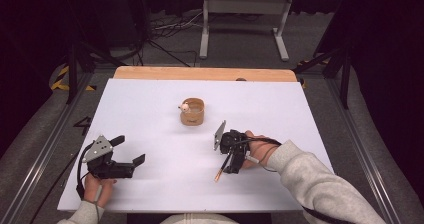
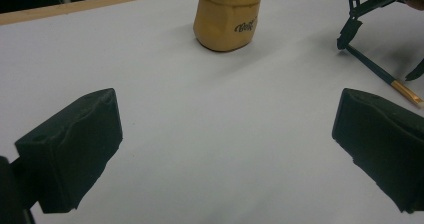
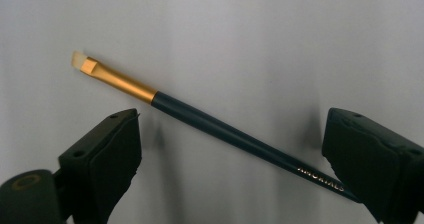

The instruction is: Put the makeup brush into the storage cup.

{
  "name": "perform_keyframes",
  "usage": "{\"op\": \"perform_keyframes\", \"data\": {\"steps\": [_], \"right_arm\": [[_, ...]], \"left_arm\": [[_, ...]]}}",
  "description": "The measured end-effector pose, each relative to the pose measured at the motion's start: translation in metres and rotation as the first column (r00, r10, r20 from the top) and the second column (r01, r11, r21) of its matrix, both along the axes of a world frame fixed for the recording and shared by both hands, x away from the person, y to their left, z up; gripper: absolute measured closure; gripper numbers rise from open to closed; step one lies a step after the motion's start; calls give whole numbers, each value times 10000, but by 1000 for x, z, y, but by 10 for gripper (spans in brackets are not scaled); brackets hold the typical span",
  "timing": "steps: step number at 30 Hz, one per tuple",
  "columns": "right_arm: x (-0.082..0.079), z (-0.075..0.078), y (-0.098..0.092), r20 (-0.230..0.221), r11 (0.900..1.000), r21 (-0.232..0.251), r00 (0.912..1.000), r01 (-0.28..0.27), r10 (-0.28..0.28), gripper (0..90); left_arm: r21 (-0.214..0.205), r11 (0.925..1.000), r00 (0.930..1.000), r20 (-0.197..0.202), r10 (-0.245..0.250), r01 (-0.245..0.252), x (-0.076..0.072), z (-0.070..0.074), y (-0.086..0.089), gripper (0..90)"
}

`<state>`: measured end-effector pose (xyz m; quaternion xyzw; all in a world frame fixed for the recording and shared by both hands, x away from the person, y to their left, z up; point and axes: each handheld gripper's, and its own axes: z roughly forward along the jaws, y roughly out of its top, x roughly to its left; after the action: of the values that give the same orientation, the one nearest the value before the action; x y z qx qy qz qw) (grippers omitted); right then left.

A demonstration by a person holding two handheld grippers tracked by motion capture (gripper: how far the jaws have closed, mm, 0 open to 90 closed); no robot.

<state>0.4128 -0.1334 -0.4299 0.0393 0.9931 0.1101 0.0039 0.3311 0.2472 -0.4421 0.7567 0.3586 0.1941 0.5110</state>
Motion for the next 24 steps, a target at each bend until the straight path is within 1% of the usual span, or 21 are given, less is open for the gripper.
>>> {"op": "perform_keyframes", "data": {"steps": [2,4,6,8,10,11,12,13,14,15,16,17,18,19,20,24], "right_arm": [[0,-1,0,-33,9999,-72,9999,-114,114,127],[-1,-1,1,47,9995,-189,9996,-265,266,139],[0,-1,2,90,9991,-273,9994,-321,323,153],[0,0,2,93,9991,-323,9995,-290,293,172],[1,0,2,111,9987,-363,9993,-361,366,191],[1,1,2,133,9987,-341,9992,-377,381,202],[1,2,3,146,9983,-385,9989,-432,438,238],[1,2,3,131,9982,-391,9988,-461,466,258],[1,2,3,131,9982,-391,9988,-461,466,258],[0,3,4,129,9978,-426,9986,-501,507,296],[1,4,4,155,9972,-441,9980,-602,609,314],[0,4,5,144,9970,-507,9981,-587,594,332],[0,4,5,144,9970,-507,9981,-587,594,332],[-1,5,7,138,9963,-571,9978,-639,647,378],[-1,5,7,138,9963,-571,9978,-639,647,378],[-2,7,10,98,9937,-682,9959,-885,894,503]], "left_arm": [[121,9999,9998,-162,-89,91,0,0,-2,5],[121,9998,9996,-234,-167,170,-1,0,-3,6],[133,9995,9995,-163,-273,275,-2,1,-3,6],[127,9995,9995,-65,-293,294,-3,2,-3,6],[7,9995,9995,0,-300,300,-4,2,-3,6],[45,9995,9995,22,-309,309,-4,2,-3,5],[57,9993,9993,-67,-376,376,-4,2,-2,6],[57,9993,9993,-67,-376,376,-4,2,-2,6],[-35,9988,9987,-127,-489,489,-4,2,-2,6],[-68,9977,9976,-141,-671,670,-5,2,-1,6],[-66,9972,9972,-50,-740,740,-5,3,0,6],[-127,9967,9968,47,-797,798,-6,3,0,6],[-127,9967,9968,47,-797,798,-6,3,0,5],[-106,9968,9969,46,-788,788,-6,4,1,4],[-115,9968,9969,67,-786,787,-6,4,0,4],[-117,9969,9970,58,-778,779,-6,3,0,5]]}}
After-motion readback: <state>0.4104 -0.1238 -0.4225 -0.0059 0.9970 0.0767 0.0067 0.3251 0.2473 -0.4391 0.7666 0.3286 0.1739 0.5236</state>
